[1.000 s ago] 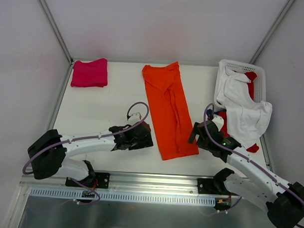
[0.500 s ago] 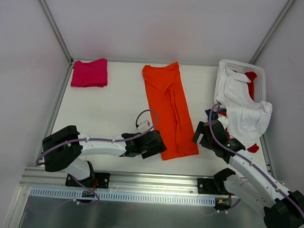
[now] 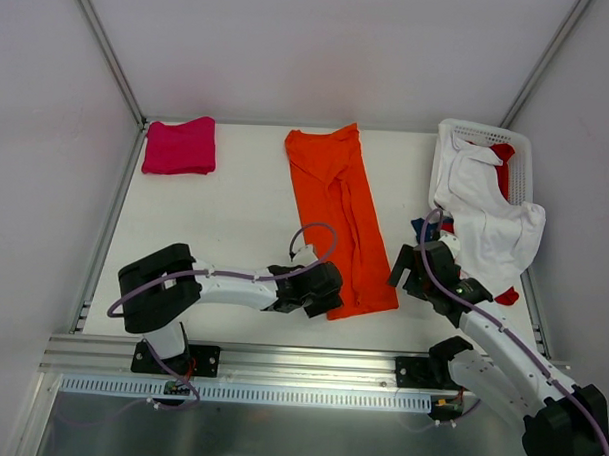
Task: Fold and stack the t-shirts
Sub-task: Rotate the tshirt 90 degrees, then grab the bottom of the folded rectangular tshirt with both arms
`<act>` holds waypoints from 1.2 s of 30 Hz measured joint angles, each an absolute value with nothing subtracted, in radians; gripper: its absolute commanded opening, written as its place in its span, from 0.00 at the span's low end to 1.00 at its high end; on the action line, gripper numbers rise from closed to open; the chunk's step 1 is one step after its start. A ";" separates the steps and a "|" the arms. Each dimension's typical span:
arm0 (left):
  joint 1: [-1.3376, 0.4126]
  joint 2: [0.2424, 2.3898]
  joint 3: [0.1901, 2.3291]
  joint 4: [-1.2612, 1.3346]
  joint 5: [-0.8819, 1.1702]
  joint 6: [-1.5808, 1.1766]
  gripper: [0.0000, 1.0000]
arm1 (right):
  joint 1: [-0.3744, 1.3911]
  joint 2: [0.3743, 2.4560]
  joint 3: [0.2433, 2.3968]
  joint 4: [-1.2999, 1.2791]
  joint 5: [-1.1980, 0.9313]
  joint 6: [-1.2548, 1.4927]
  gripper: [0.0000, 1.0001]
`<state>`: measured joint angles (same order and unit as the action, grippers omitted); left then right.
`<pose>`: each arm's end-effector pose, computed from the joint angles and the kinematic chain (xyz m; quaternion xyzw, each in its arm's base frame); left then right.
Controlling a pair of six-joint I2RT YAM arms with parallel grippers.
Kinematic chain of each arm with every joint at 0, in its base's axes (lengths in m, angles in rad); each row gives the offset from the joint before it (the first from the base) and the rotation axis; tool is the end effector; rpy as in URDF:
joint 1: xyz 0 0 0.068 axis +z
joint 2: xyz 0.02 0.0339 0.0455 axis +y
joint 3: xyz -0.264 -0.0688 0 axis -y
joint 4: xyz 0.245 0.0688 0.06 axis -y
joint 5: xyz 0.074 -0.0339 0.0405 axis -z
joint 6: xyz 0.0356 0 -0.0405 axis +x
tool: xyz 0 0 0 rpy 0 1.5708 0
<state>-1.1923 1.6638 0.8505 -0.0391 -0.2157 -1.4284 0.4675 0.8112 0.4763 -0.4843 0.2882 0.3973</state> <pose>0.1283 -0.3020 0.1577 -0.1472 0.9198 -0.3117 0.1874 0.1502 0.0645 0.2021 0.0204 0.9219 0.0309 0.3858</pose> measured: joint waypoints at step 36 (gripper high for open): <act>-1.150 1.513 0.712 -0.165 -0.297 -1.453 0.00 | 0.597 0.659 0.239 -0.302 0.027 0.624 0.59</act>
